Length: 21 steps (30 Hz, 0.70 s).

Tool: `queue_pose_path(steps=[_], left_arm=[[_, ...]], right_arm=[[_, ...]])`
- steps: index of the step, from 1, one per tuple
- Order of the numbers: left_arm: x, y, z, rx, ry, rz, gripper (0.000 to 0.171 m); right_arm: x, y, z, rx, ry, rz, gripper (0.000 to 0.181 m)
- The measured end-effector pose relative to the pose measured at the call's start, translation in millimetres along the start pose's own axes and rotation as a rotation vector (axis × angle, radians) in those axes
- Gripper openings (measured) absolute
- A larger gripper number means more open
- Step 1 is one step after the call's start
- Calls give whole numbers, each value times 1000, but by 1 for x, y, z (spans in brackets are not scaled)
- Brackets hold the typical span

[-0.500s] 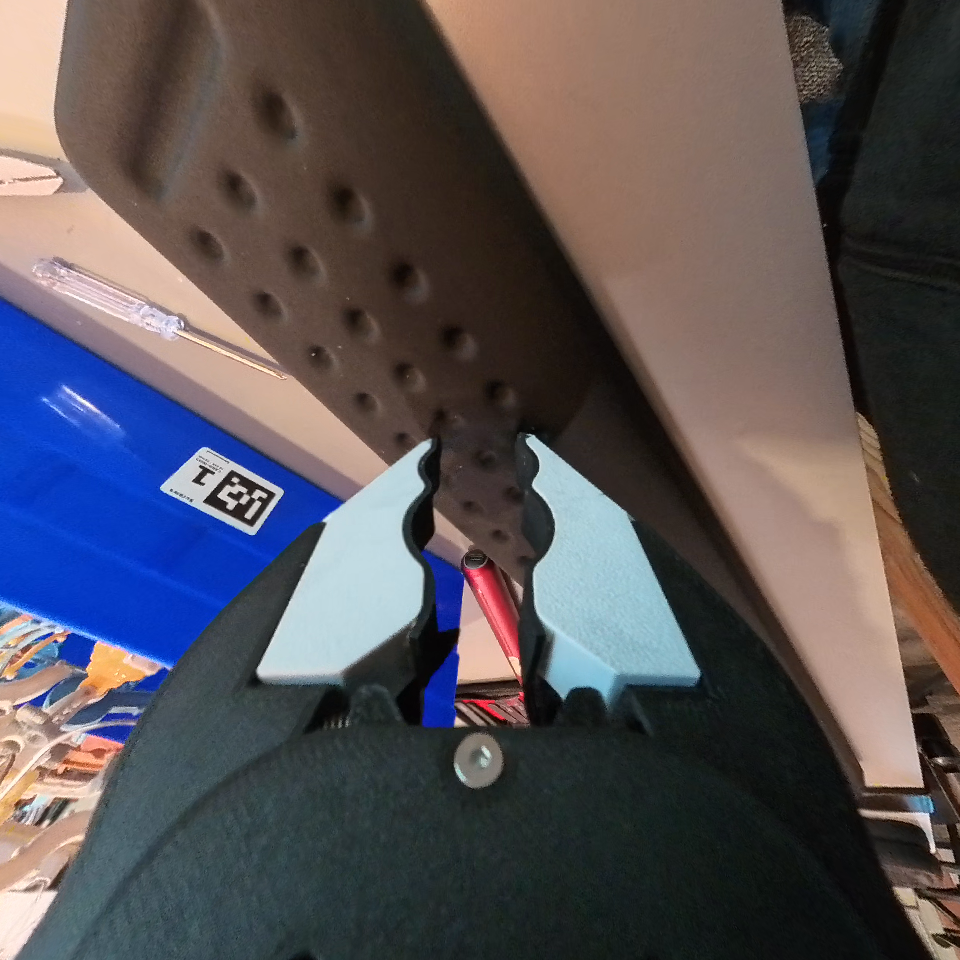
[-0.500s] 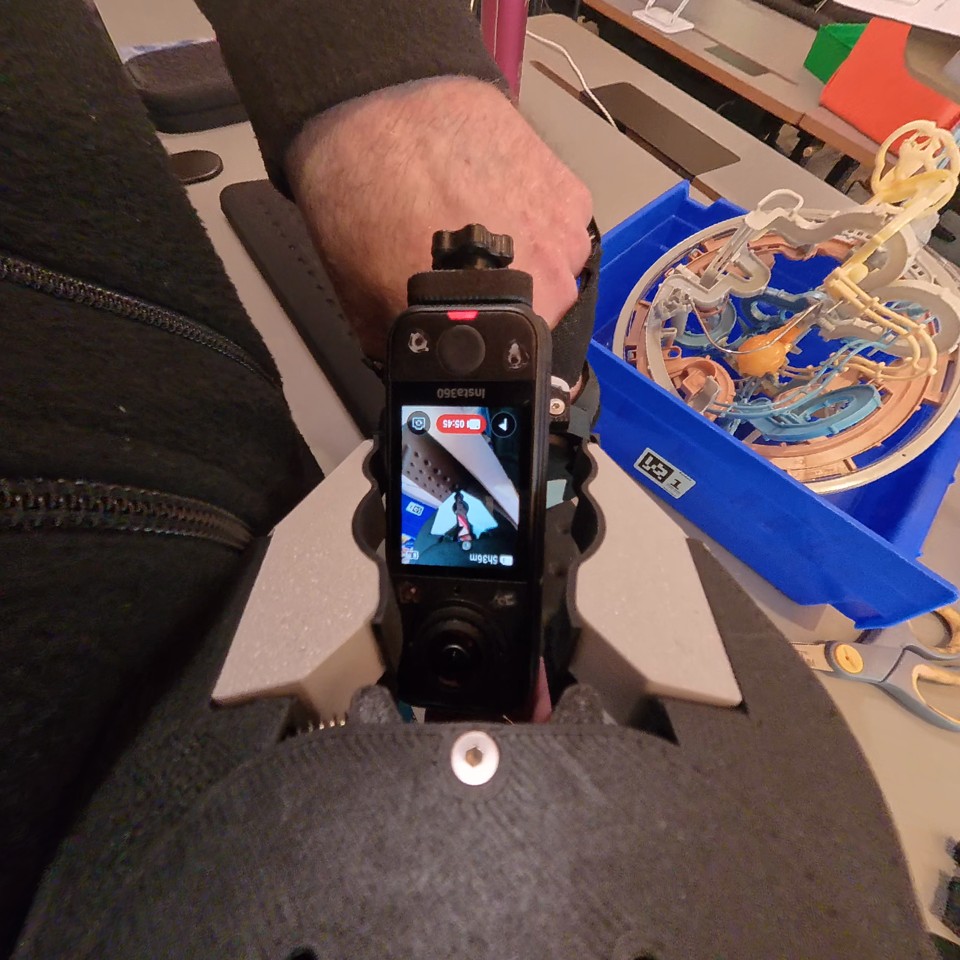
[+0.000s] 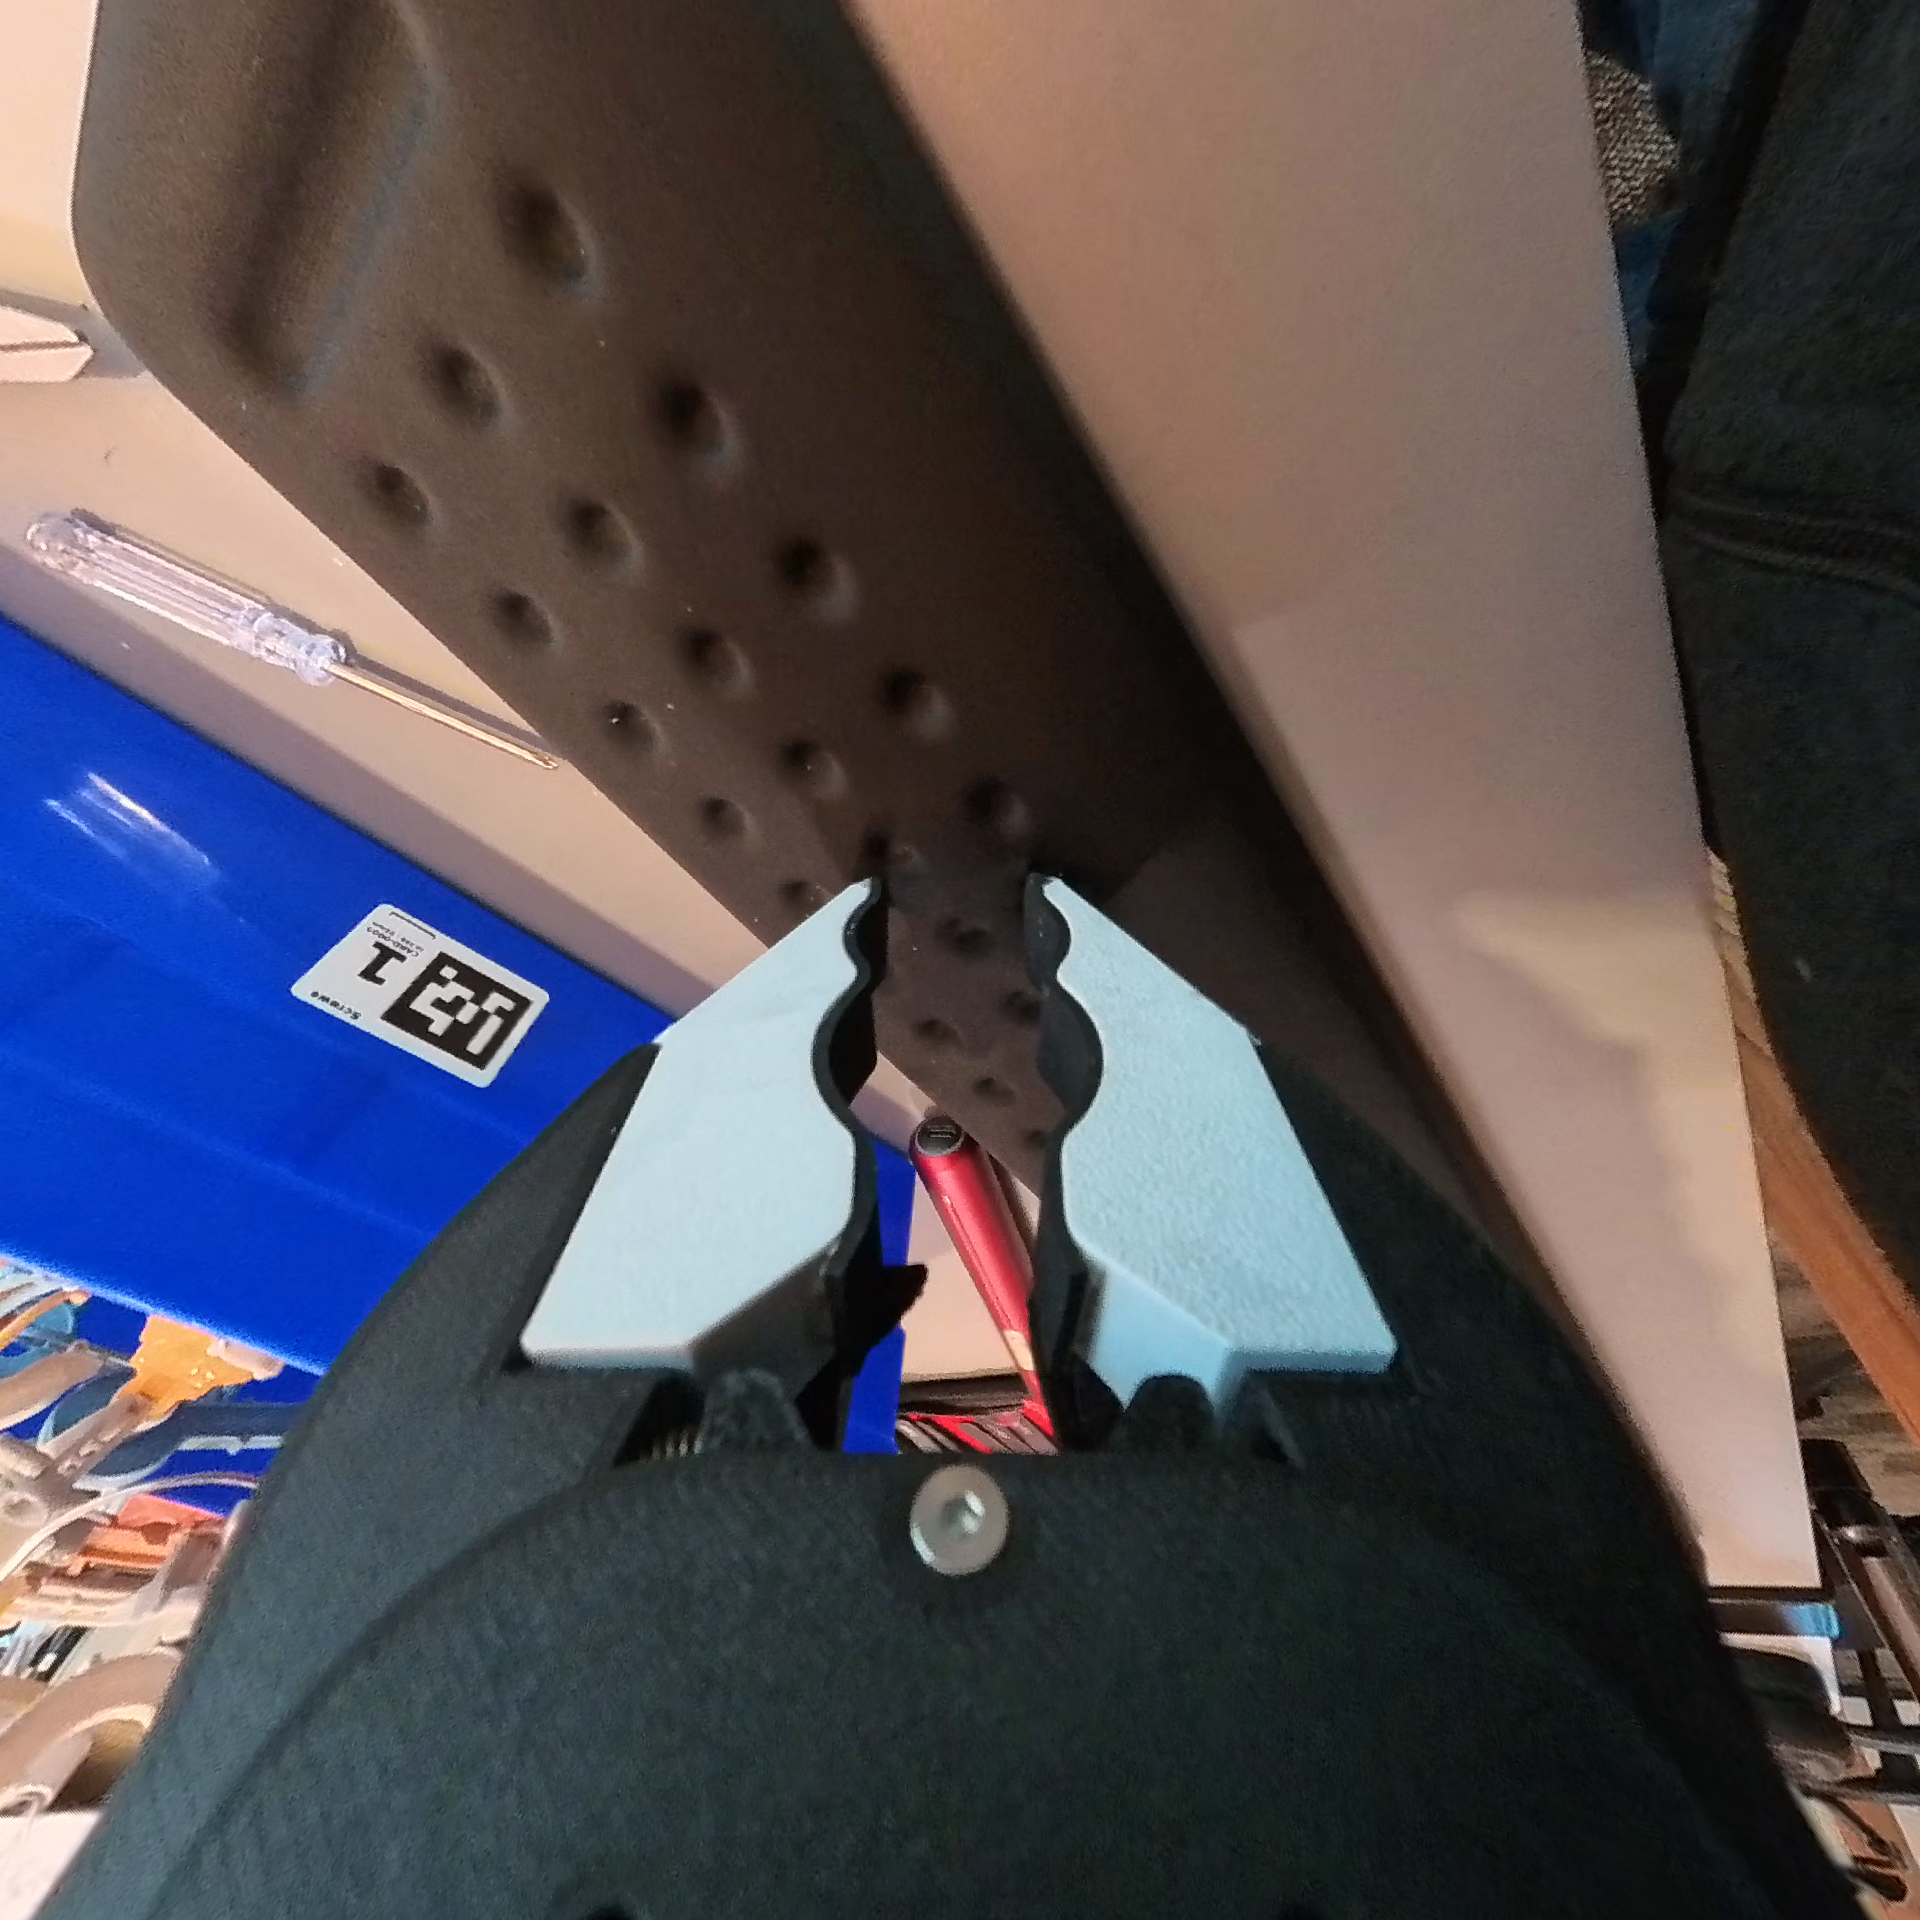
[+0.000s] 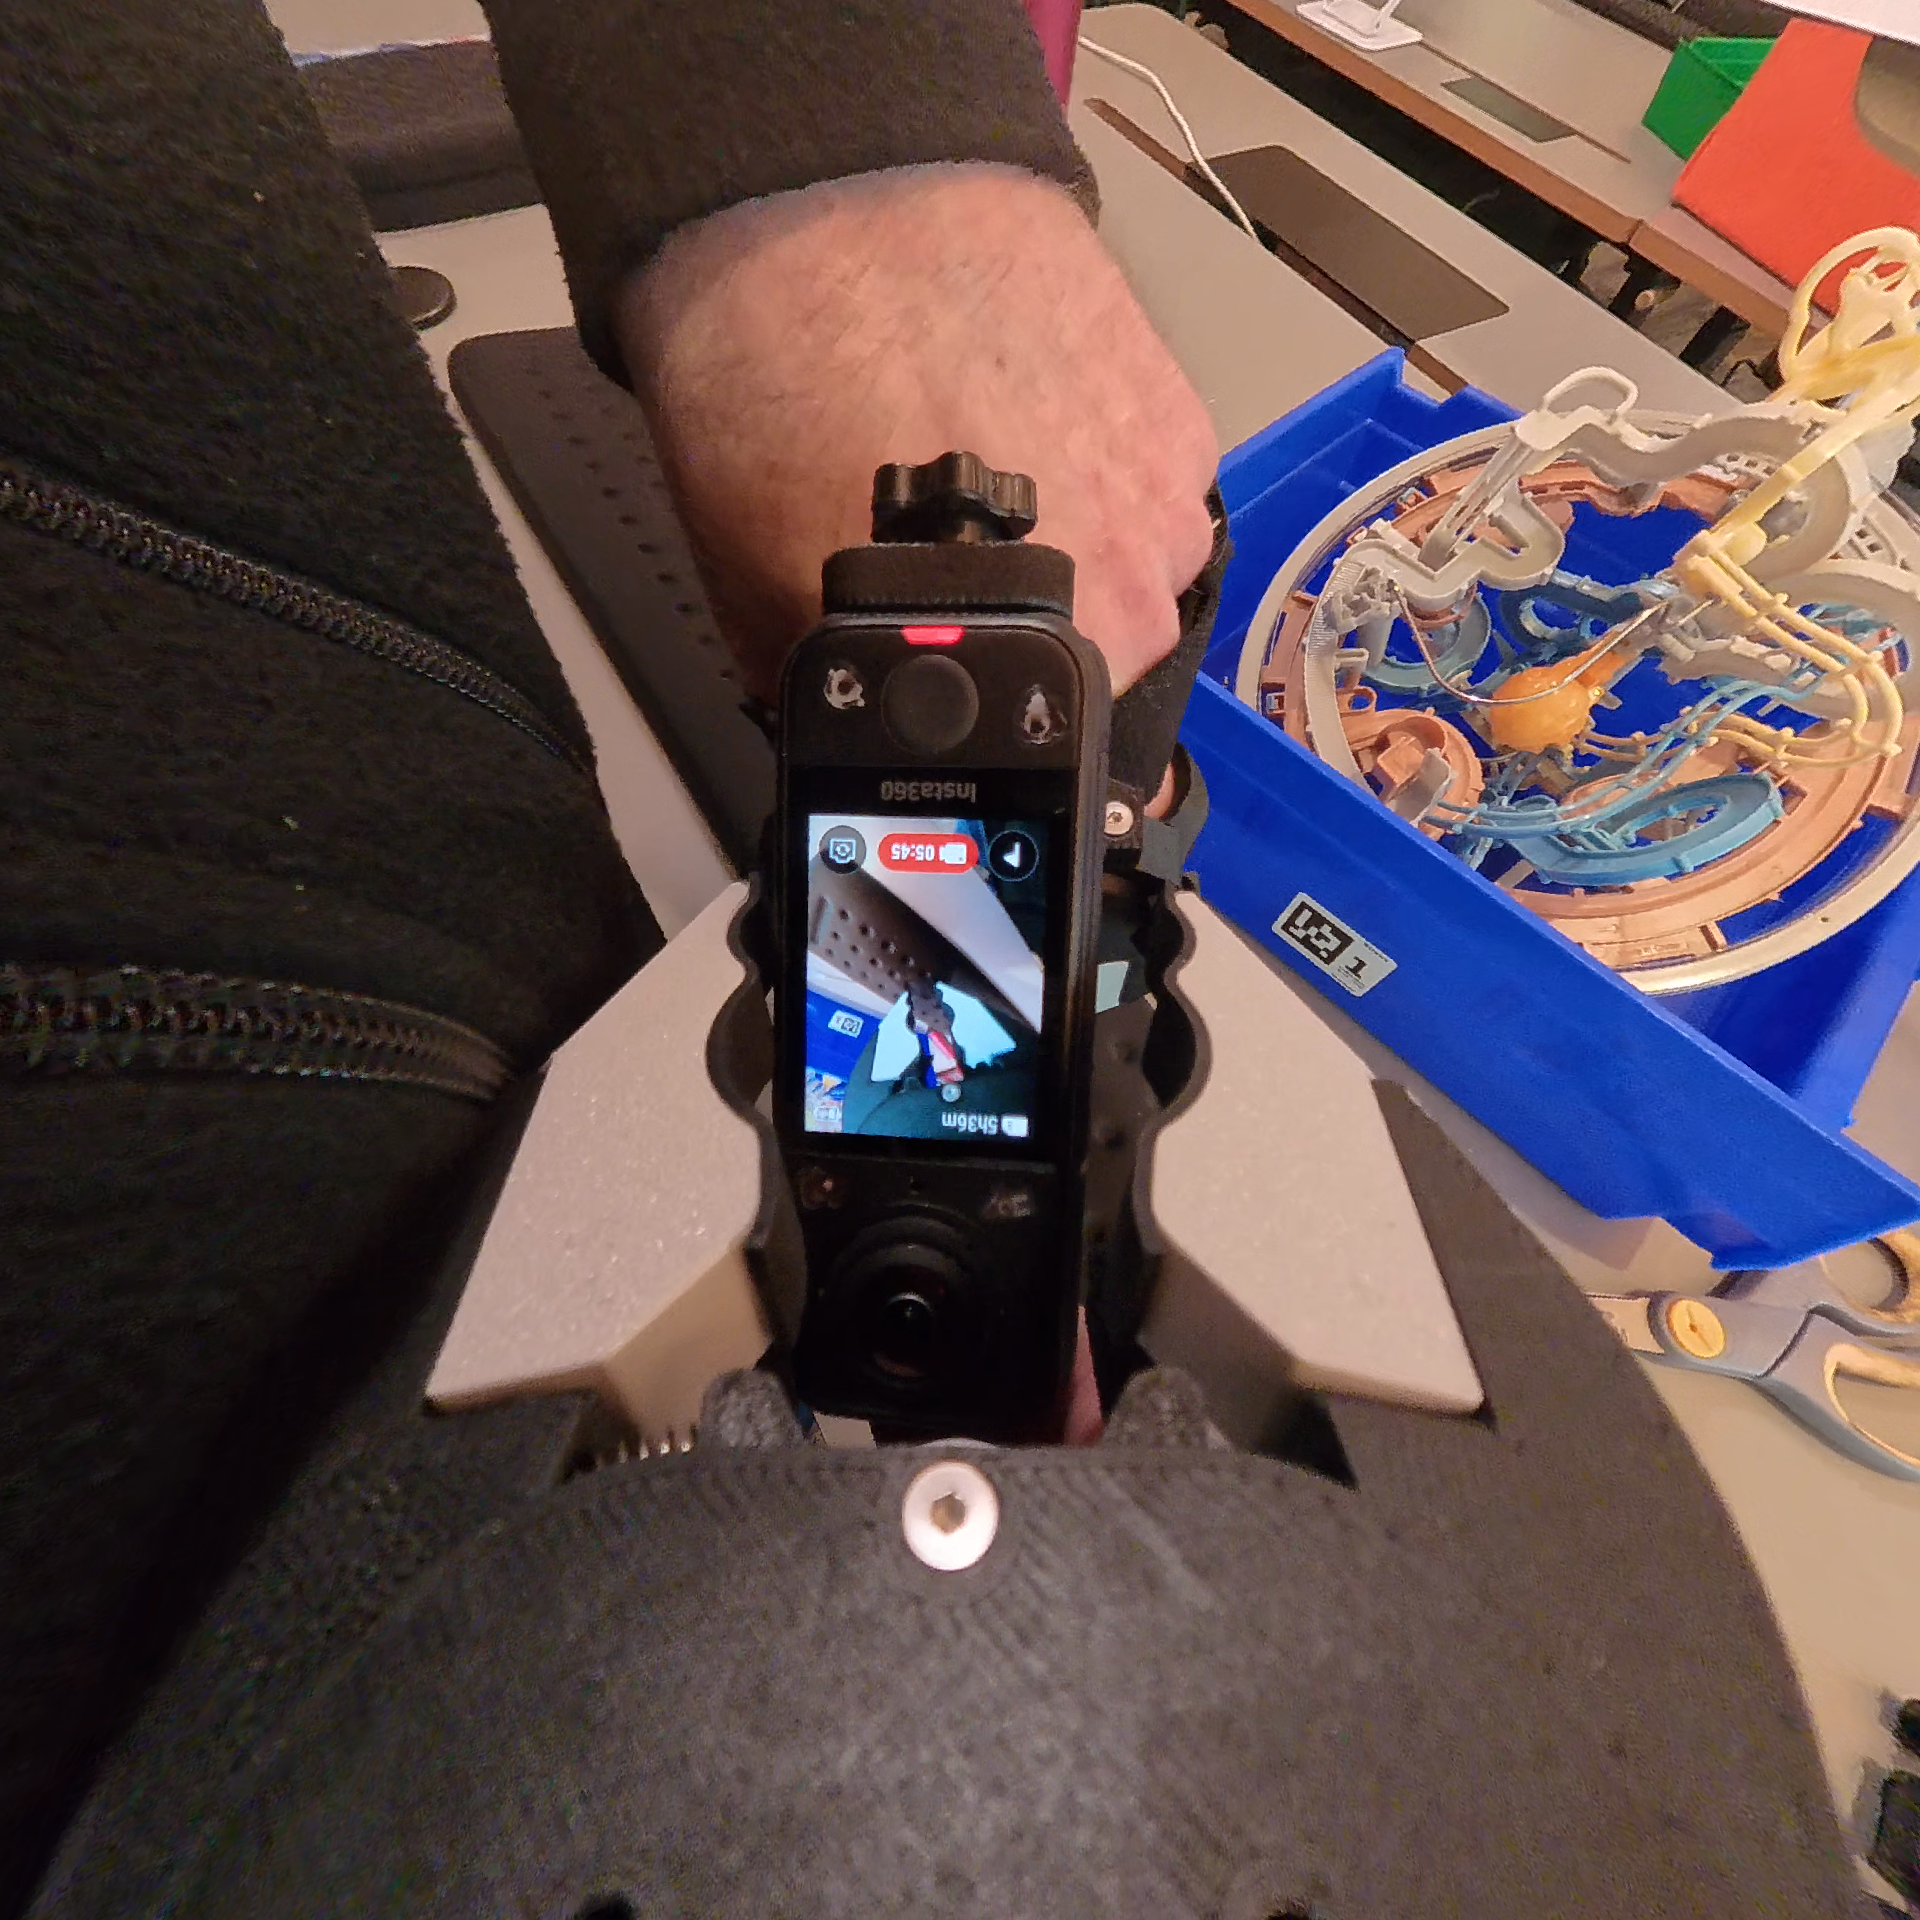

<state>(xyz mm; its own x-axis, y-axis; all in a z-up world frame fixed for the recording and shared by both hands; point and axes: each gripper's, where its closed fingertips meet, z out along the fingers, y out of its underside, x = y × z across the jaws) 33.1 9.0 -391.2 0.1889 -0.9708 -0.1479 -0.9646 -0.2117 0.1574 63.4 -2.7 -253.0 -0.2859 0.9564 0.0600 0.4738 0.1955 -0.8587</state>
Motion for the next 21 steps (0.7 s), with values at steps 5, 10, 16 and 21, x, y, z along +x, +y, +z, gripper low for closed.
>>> queue_pose_path(steps=[5,10,16,21], left_arm=[[2,-1,0,-6,40,21,21],[2,1,-1,20,57,-8,23],[2,-1,0,30,58,-10,20],[1,-2,1,30,65,6,20]], right_arm=[[5,3,0,-11,24,13,69],[9,0,5,7,27,-5,68],[10,1,4,-13,24,-15,68],[10,2,4,-19,36,-11,68]])
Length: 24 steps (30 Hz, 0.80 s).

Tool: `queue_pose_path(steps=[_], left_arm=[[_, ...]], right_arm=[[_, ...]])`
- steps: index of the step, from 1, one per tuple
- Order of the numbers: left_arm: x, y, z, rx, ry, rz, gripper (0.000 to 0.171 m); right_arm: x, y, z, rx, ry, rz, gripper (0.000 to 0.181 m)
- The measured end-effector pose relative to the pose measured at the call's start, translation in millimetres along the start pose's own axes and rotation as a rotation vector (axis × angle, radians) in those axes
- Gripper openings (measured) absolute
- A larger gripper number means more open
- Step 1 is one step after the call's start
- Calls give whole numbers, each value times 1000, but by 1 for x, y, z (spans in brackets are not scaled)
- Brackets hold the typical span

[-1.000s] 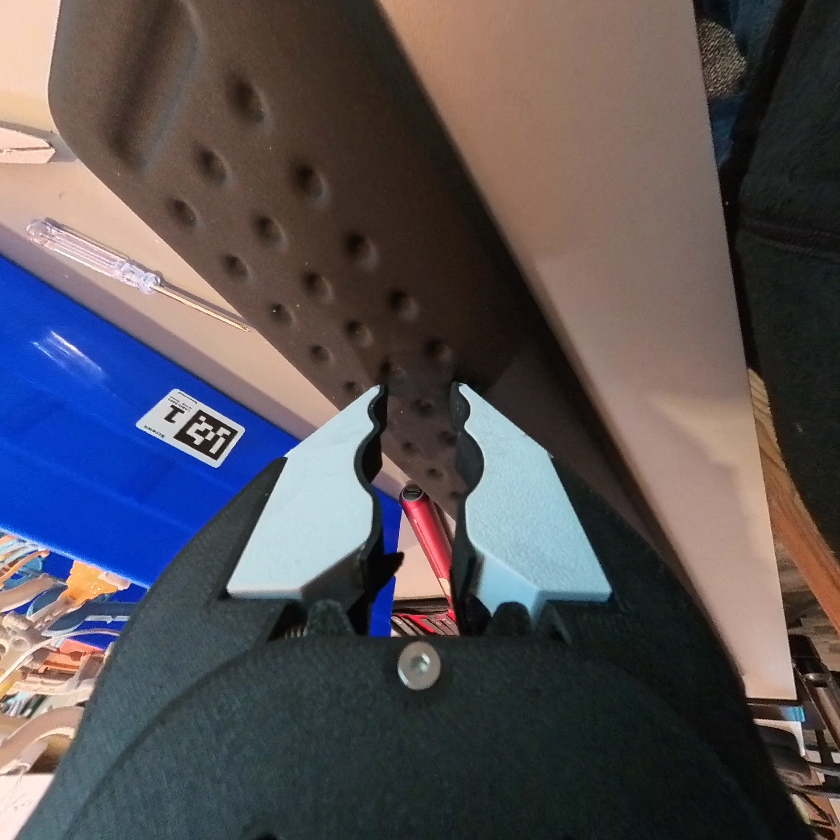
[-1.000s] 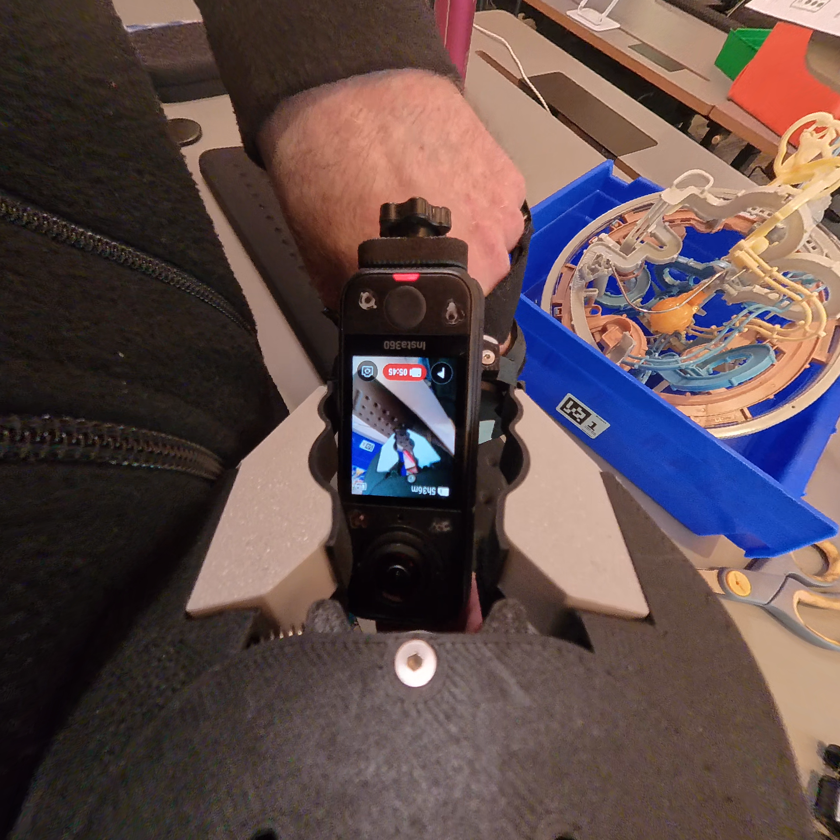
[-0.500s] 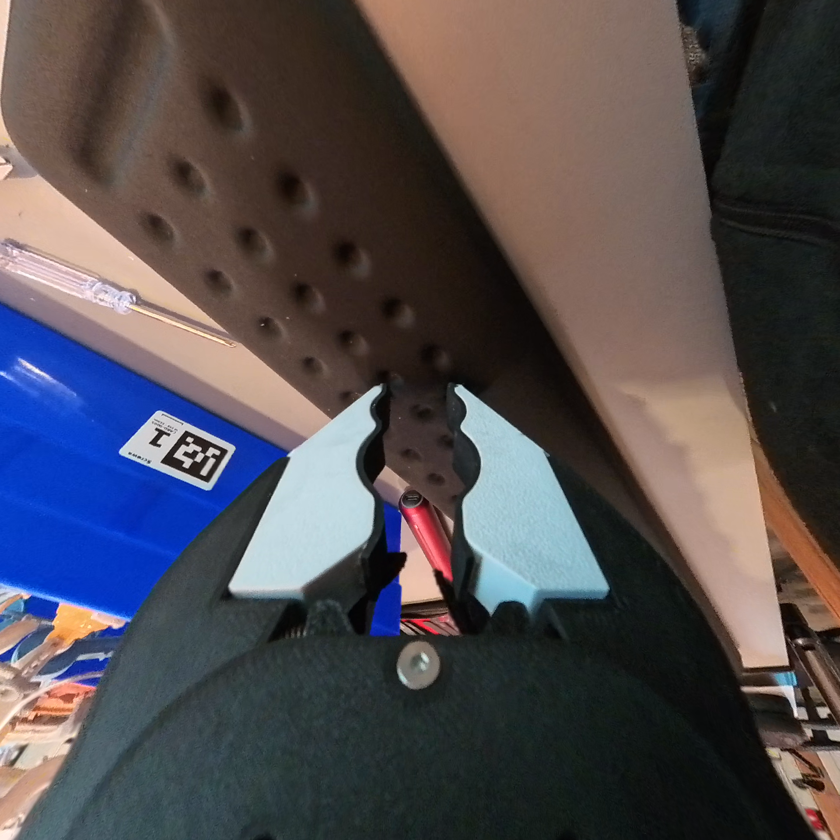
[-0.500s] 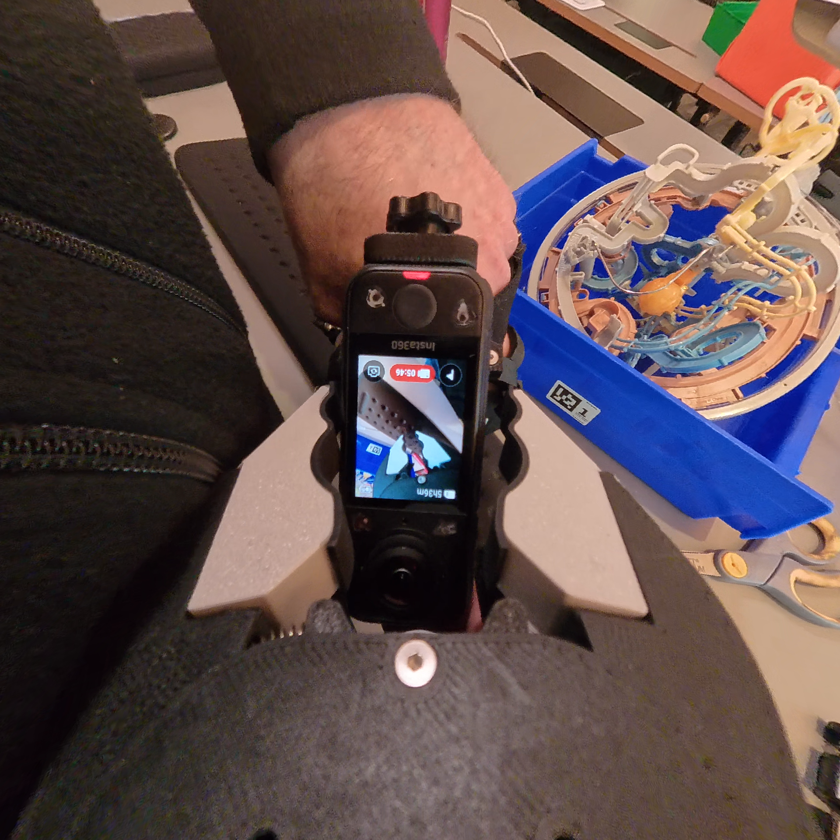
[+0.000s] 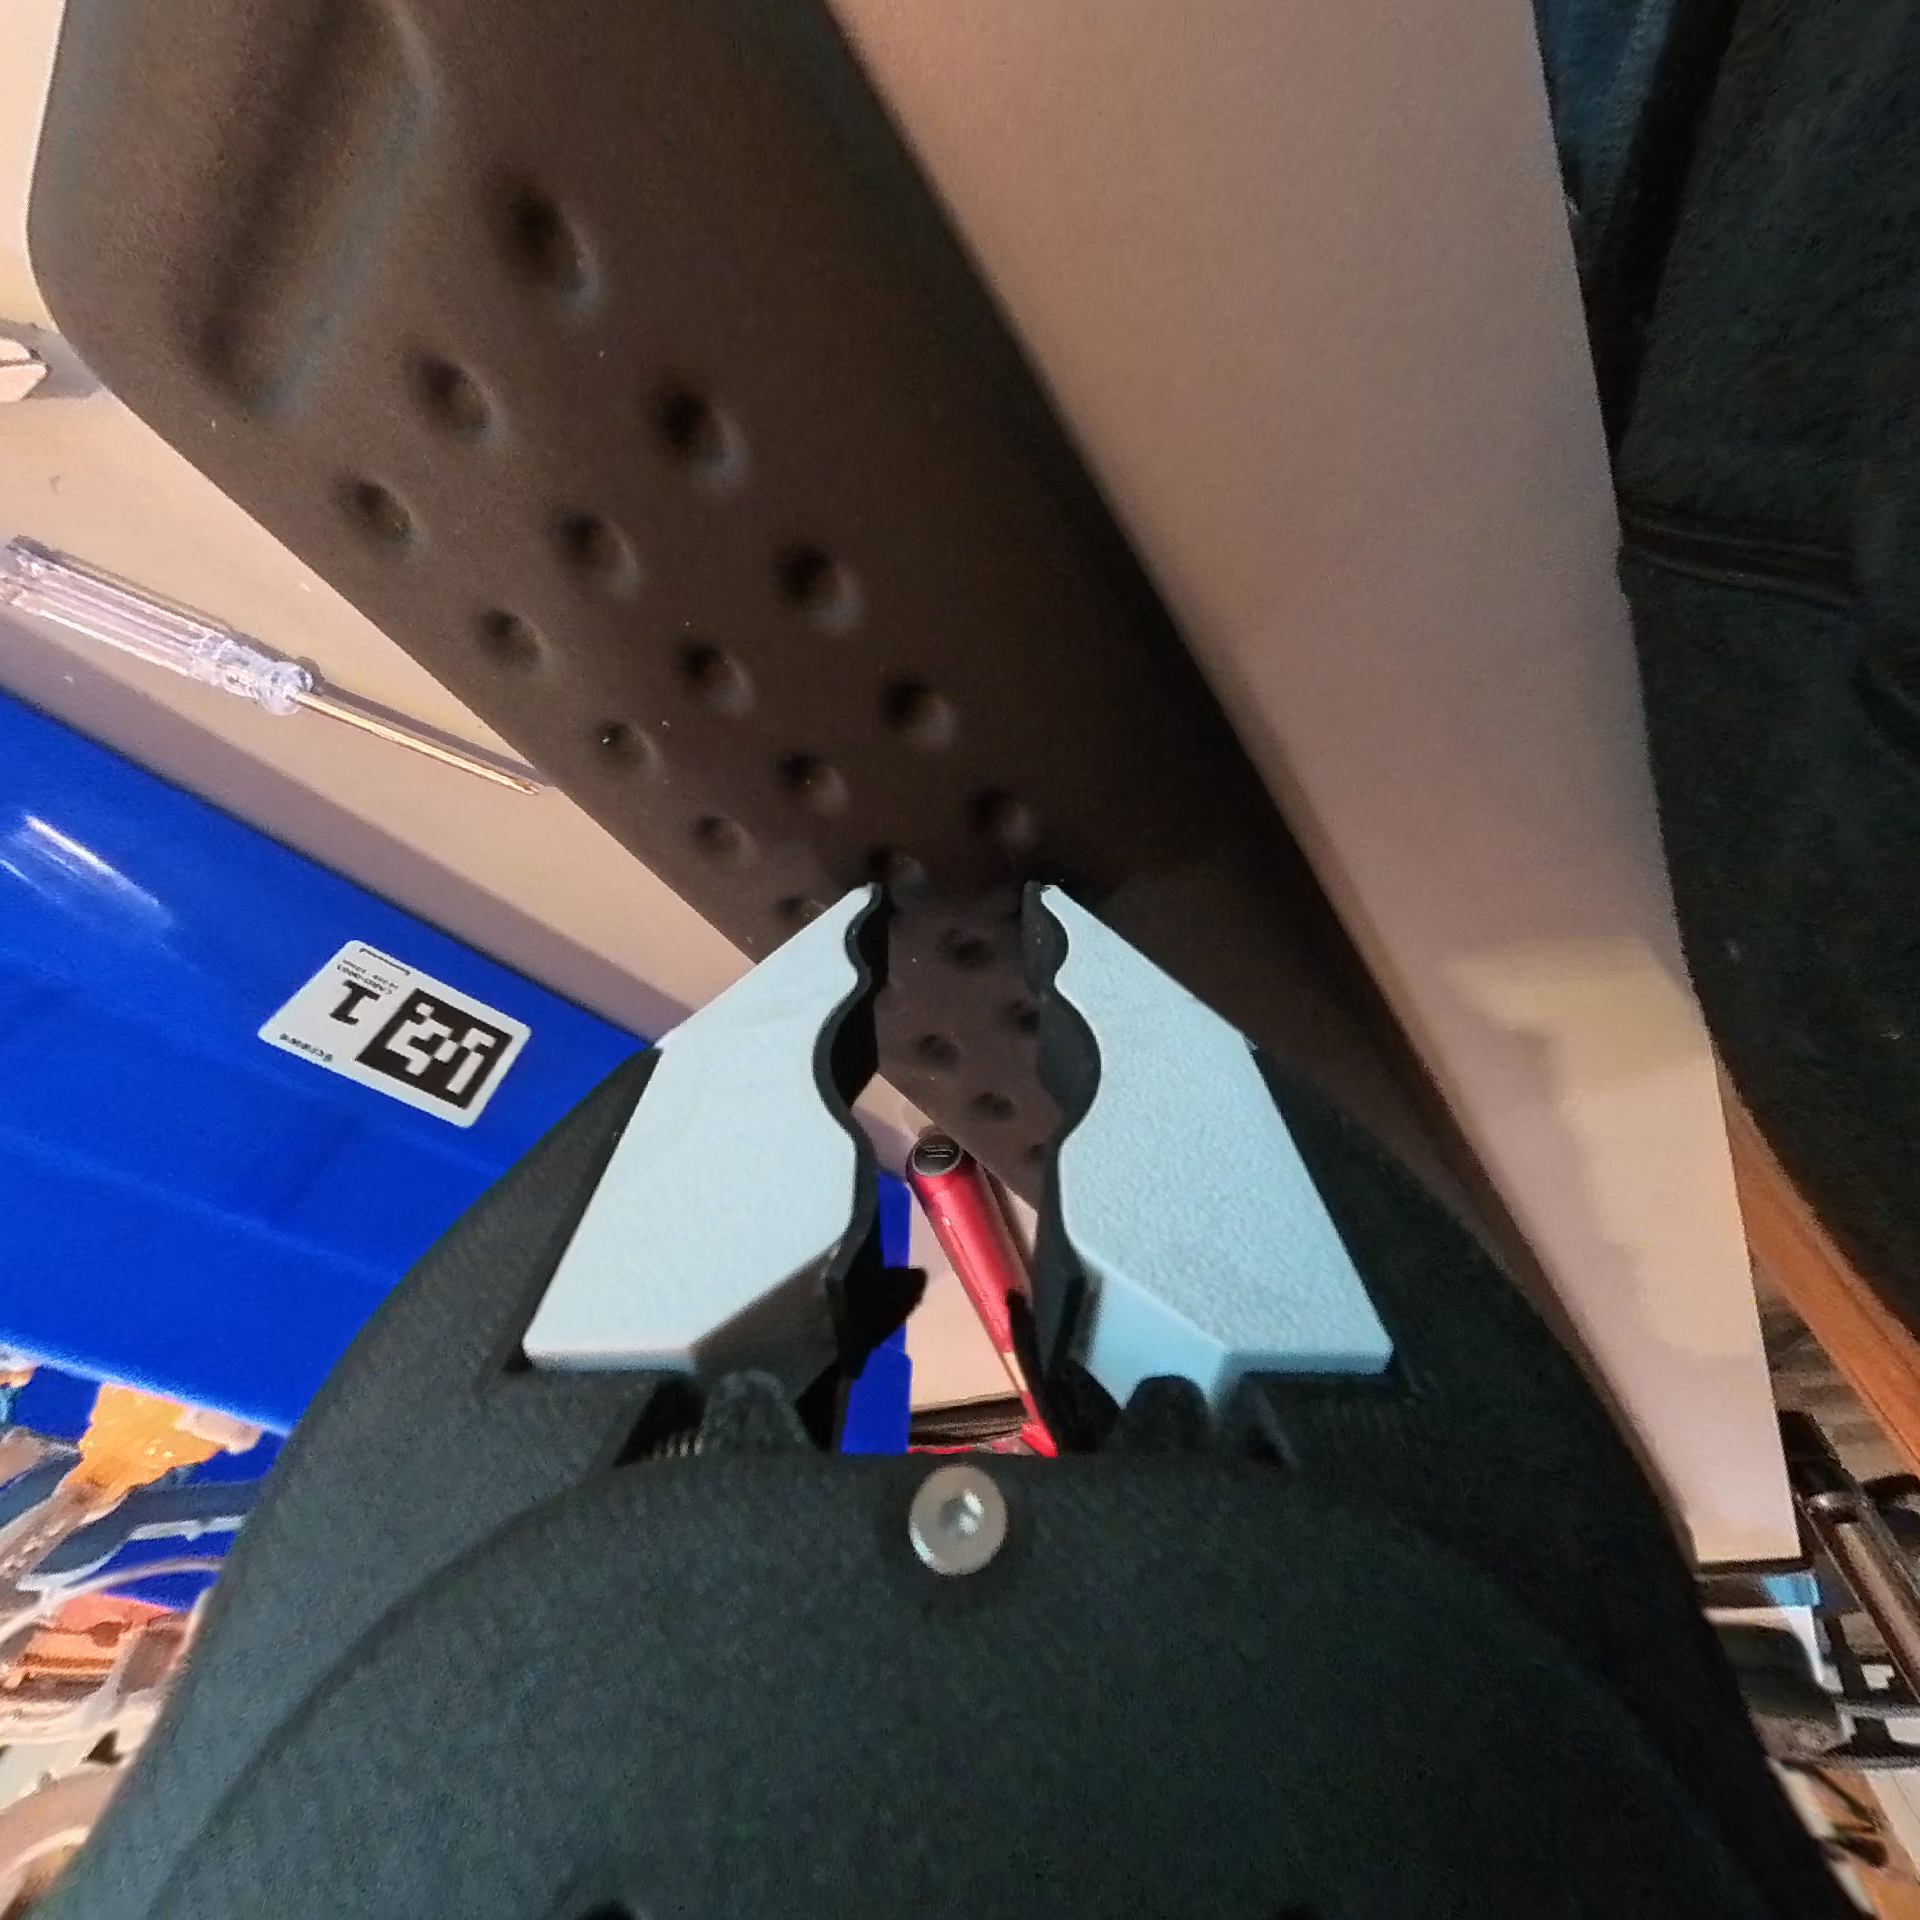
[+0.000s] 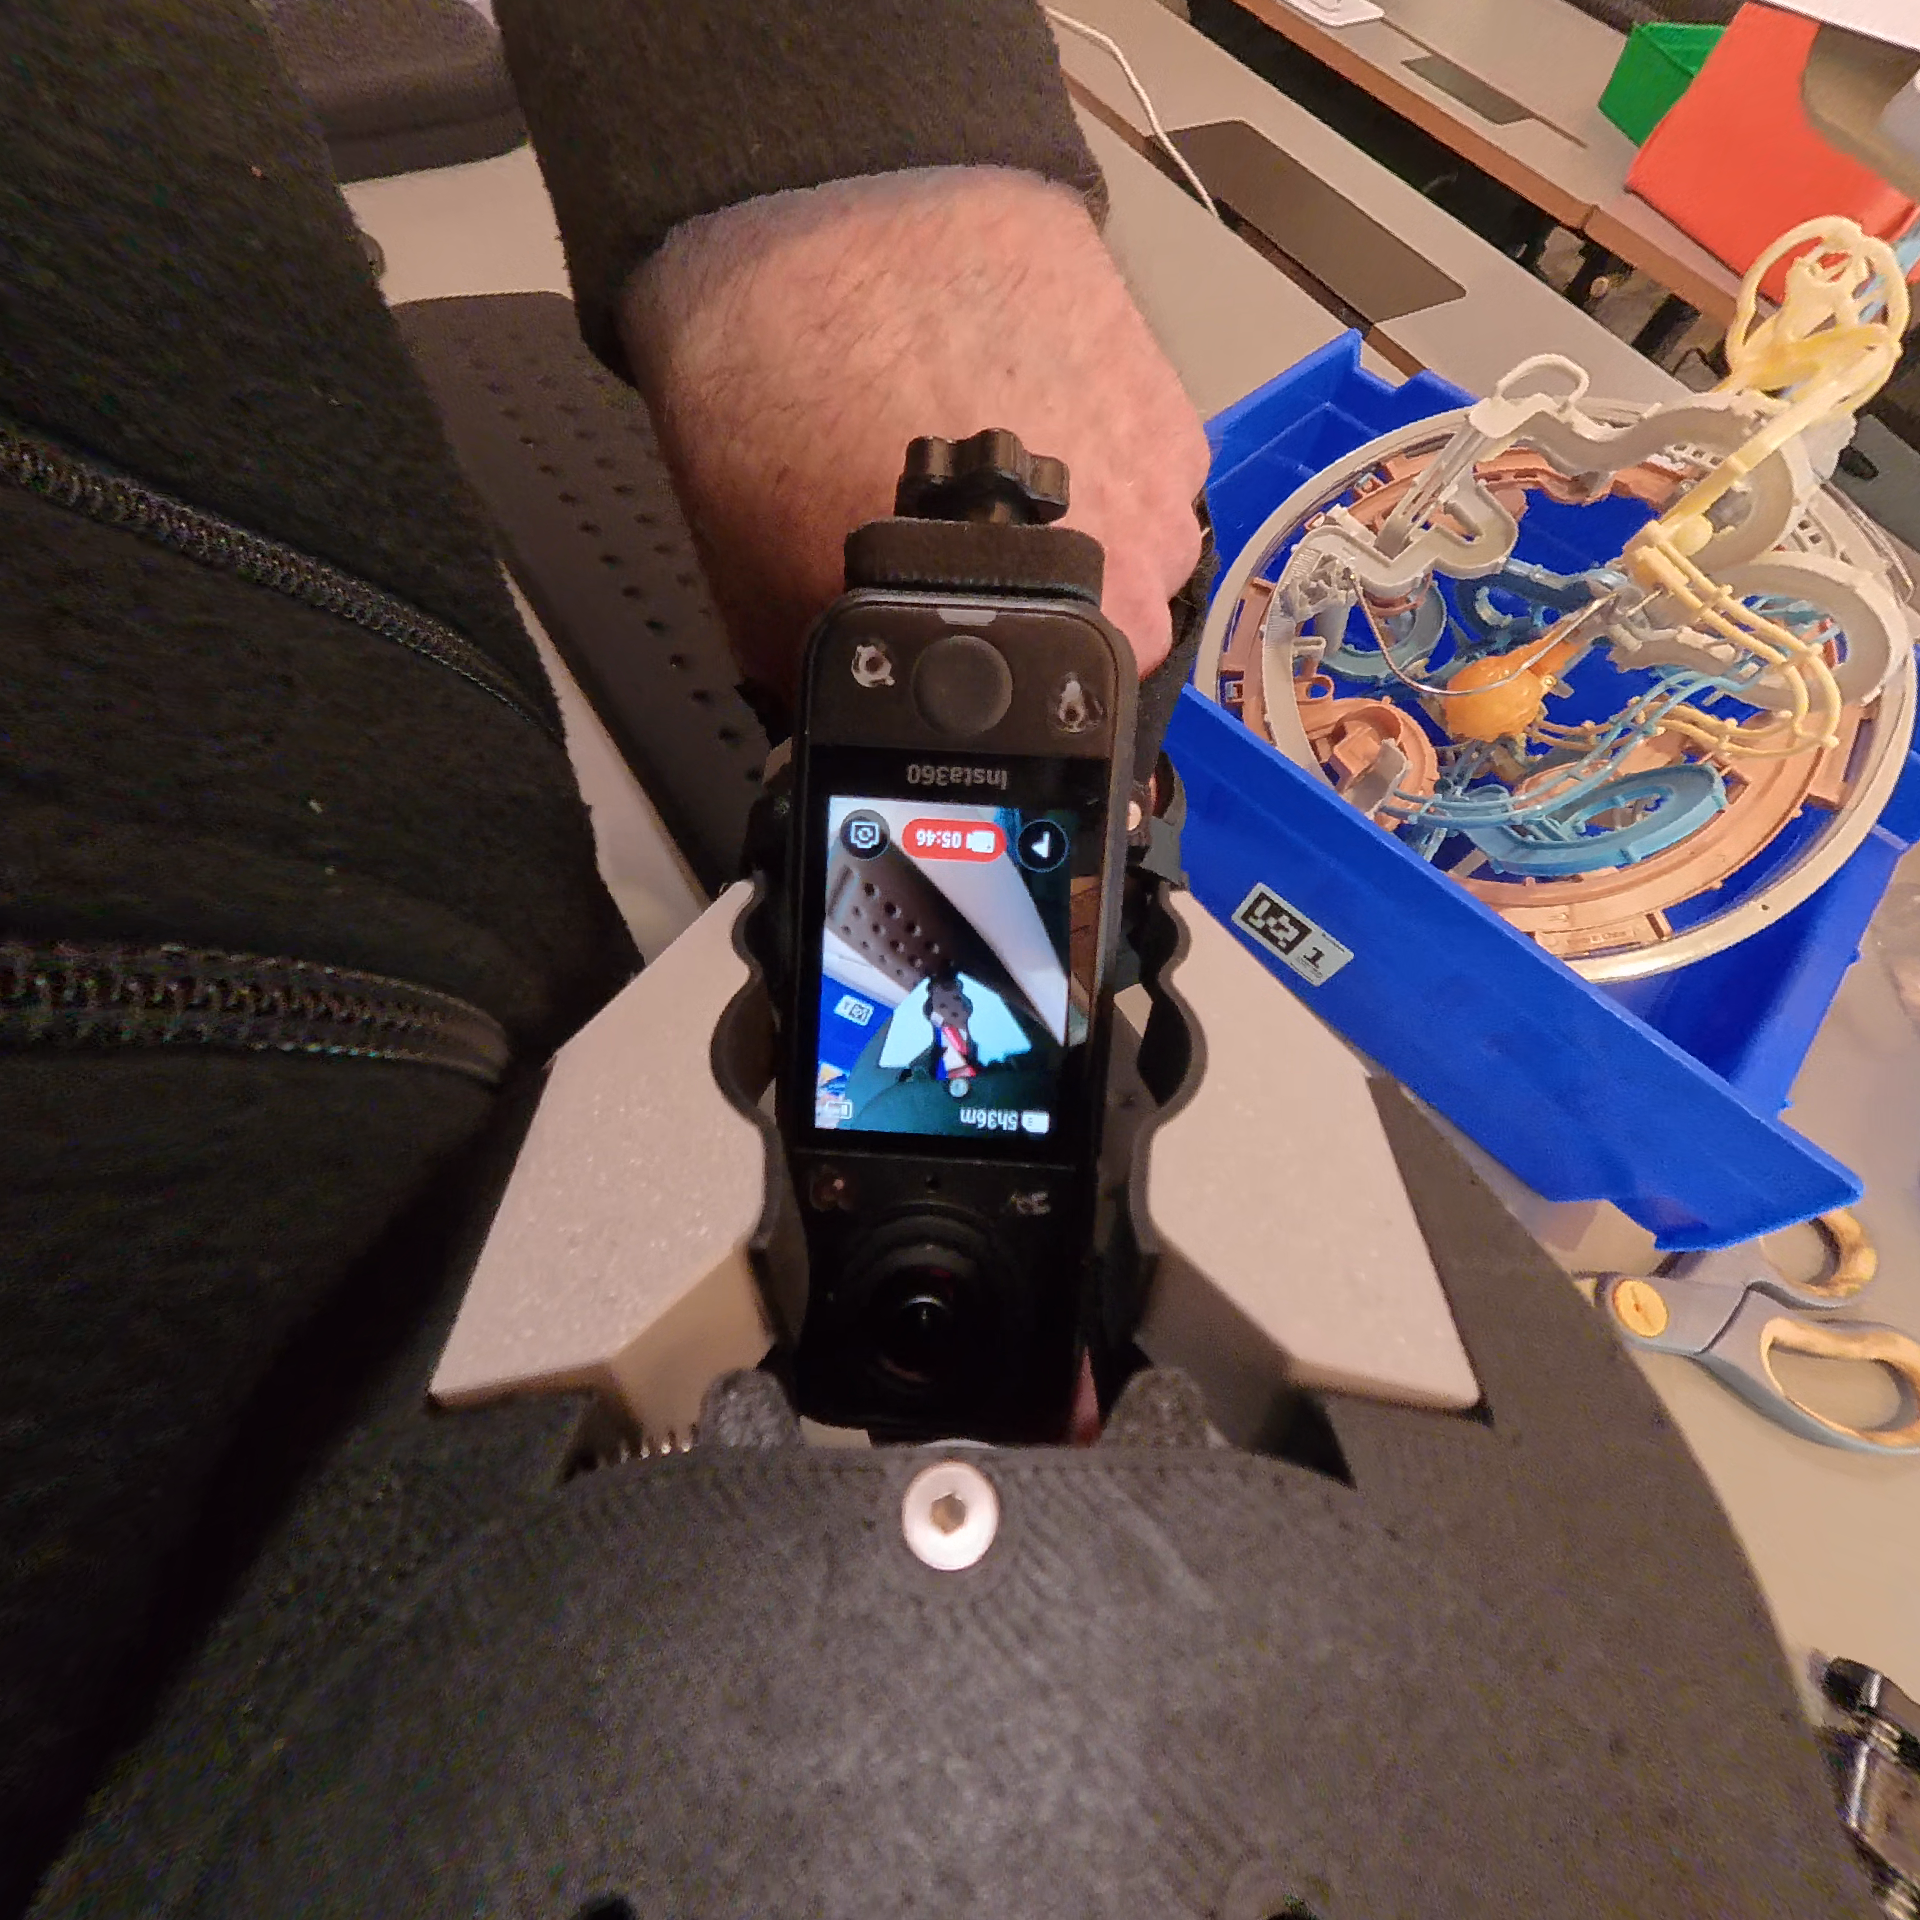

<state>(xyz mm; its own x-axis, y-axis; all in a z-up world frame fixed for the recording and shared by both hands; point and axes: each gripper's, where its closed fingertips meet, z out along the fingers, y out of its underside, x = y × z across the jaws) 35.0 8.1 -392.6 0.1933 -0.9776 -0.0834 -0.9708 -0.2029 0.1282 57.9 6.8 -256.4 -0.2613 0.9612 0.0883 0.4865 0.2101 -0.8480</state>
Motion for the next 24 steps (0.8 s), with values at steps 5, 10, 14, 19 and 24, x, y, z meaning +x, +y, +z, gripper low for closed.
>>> queue_pose_path(steps=[5,10,14,19,24], left_arm=[[-2,2,-2,-27,-12,11,24],[-9,1,-2,-9,-61,10,38],[-14,2,-4,20,-124,-8,47],[-22,2,-7,43,-157,-15,63],[-18,4,-6,46,-148,-35,57]], right_arm=[[1,0,-2,30,16,7,68],[0,-2,-2,24,40,-34,68],[-3,-7,1,20,57,-80,68],[1,-10,1,7,86,-113,68],[-2,-11,4,4,66,-119,67]])
